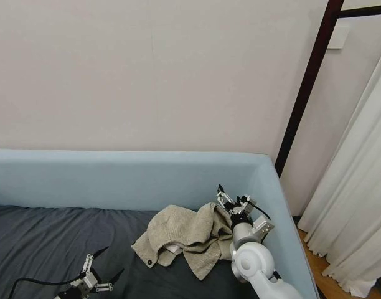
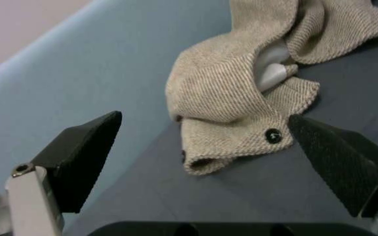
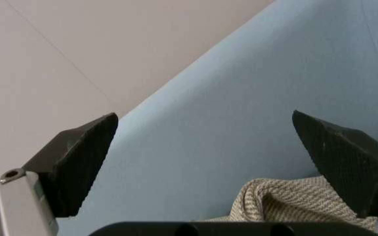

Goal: Pick up the clothes from the sofa and hang them on the clothes hanger.

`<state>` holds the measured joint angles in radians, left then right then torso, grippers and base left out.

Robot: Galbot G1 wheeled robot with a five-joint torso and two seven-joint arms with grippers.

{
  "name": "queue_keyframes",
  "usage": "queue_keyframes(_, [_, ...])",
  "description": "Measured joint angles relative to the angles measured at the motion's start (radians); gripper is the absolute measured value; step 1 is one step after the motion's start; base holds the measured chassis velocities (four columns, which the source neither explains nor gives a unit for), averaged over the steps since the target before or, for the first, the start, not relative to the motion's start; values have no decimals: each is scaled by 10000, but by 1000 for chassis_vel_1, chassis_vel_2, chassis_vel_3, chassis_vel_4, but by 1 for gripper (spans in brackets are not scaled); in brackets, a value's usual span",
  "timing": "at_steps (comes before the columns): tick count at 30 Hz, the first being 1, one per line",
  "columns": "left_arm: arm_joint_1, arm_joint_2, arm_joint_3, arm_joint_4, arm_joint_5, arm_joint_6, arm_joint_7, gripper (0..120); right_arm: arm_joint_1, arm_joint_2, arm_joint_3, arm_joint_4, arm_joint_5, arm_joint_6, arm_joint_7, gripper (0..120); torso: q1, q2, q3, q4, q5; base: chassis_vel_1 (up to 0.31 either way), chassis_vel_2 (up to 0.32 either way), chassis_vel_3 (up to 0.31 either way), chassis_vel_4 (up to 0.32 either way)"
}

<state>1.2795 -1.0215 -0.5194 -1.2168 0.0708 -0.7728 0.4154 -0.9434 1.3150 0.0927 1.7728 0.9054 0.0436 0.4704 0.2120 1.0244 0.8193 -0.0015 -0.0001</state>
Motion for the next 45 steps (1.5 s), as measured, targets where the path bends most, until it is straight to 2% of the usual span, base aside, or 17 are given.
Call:
queue_keyframes(3, [-594, -538, 332, 560, 309, 91, -55, 100, 15, 24, -12, -44, -18, 58, -76, 100, 0, 0, 0, -1, 0, 0, 0, 0, 0])
queue_keyframes(4, [-594, -538, 332, 560, 309, 91, -55, 100, 15, 24, -12, -44, -18, 58, -76, 100, 0, 0, 0, -1, 0, 0, 0, 0, 0])
queue_keyframes(8, [-1501, -1475, 750, 1702, 1309, 187, -436, 100, 62, -37, -16, -128, -10, 88, -96, 100, 0, 0, 1, -2, 0, 0, 0, 0, 0])
queue_keyframes(14, [-1903, -1780, 974, 2393, 2070, 344, -1437, 100, 74, -118, -16, -128, 29, 81, -47, 100, 0, 0, 1, -2, 0, 0, 0, 0, 0])
queue_keyframes(18, [-2132, -1817, 1203, 2906, 2881, 662, -2822, 100, 67, -199, 7, -125, 49, 61, 8, 100, 0, 0, 0, 0, 3, 0, 0, 0, 0])
queue_keyframes(25, [-1751, -1821, 1405, 2625, 3584, 649, -3140, 100, 114, -184, -19, -139, 68, -23, 118, 100, 0, 0, 0, 1, 0, 0, 0, 0, 0])
queue_keyframes(29, [-1664, -1997, 1391, 2685, 4935, 679, -3724, 100, 135, -134, -49, -162, 80, -48, 143, 100, 0, 0, -1, -1, 0, 0, 0, 0, 0])
queue_keyframes(33, [-1741, -2148, 1470, 2816, 5716, 913, -4385, 100, 94, -129, -61, -162, 99, -50, 150, 100, 0, 0, -1, 1, 3, 0, 0, 0, 0])
queue_keyframes(39, [-2051, -2316, 1604, 2983, 6228, 1354, -4995, 100, 75, -132, -63, -162, 128, -59, 175, 100, 0, 0, -1, -2, 1, 0, 0, 0, 0])
queue_keyframes(45, [-2399, -2331, 1759, 3176, 6240, 1643, -5336, 100, 63, -133, -51, -158, 135, -85, 206, 100, 0, 0, -1, -2, 0, 0, 0, 0, 0])
